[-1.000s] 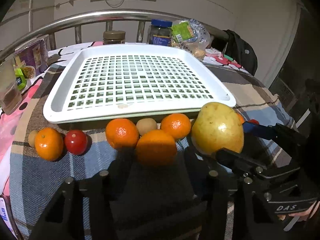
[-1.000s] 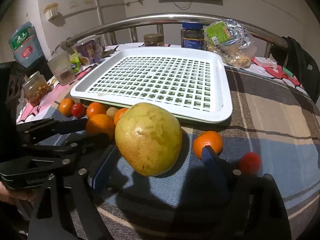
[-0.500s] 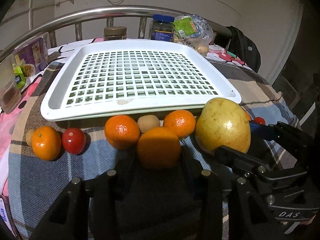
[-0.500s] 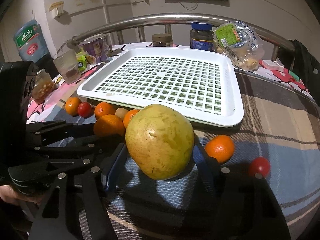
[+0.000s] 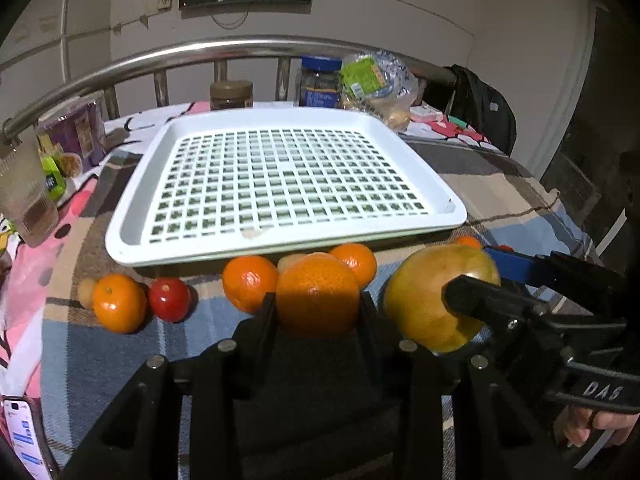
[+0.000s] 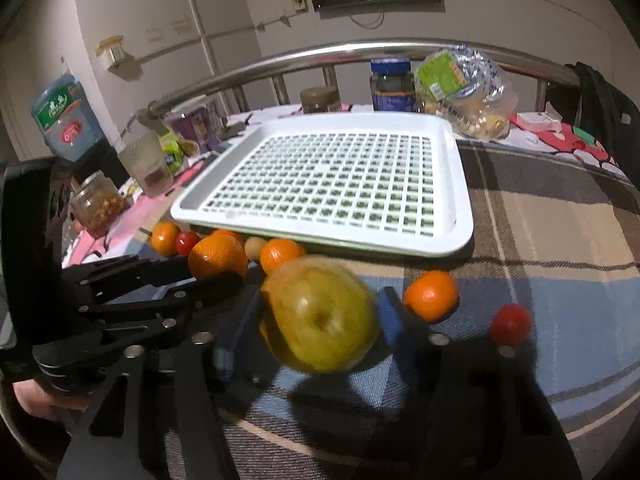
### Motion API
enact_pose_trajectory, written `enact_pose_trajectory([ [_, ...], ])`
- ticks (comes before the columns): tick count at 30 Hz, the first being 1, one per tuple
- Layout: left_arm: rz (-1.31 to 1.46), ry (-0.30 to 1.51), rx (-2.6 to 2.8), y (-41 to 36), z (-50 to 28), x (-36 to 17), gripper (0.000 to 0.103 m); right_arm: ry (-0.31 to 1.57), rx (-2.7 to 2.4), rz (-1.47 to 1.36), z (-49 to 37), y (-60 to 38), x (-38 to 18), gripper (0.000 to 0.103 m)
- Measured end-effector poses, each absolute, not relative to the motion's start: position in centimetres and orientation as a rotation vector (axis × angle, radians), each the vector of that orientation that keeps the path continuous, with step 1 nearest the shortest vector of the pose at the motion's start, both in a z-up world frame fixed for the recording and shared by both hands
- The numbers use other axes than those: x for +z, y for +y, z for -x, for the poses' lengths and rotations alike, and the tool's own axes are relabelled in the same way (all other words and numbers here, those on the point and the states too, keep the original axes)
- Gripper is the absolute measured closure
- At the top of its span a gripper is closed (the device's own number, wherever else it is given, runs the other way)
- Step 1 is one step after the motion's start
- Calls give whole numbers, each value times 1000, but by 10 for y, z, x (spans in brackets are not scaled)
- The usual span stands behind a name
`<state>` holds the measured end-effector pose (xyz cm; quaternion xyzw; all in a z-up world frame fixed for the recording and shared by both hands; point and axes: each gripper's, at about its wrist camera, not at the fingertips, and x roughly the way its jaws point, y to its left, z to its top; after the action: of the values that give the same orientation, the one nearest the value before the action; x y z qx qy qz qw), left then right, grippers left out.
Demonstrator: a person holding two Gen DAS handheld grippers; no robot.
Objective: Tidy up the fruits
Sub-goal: 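Grasp a mandarin with the left tool while the right tool grasps the pomelo, then lift both fruits onto the white tray and open both tools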
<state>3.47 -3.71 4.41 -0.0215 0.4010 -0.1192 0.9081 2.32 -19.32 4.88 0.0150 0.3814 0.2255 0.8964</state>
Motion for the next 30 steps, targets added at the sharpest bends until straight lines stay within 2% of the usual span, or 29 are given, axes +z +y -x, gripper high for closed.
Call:
enact_pose_trajectory([
  [5,41,856,-241,-37,-39,36,62,814,476,29,-26,-182,51,50],
  [7,46,873,-233,-36,-40,31,62,804,470,61,-24,-178,50,43],
  [9,50,883,-230,-35,-41,27,62,816,460,88,-22,-174,47,30],
  [10,48,885,-229,-35,-41,26,62,827,471,96,-21,-172,43,29],
  [20,85,900,-249,-27,-41,22,62,864,497,63,-26,-173,32,26],
  [24,97,905,-264,-26,-42,21,63,931,526,58,-35,-168,17,30],
  [30,121,914,-279,-22,-42,23,64,913,534,14,-30,-176,16,31],
])
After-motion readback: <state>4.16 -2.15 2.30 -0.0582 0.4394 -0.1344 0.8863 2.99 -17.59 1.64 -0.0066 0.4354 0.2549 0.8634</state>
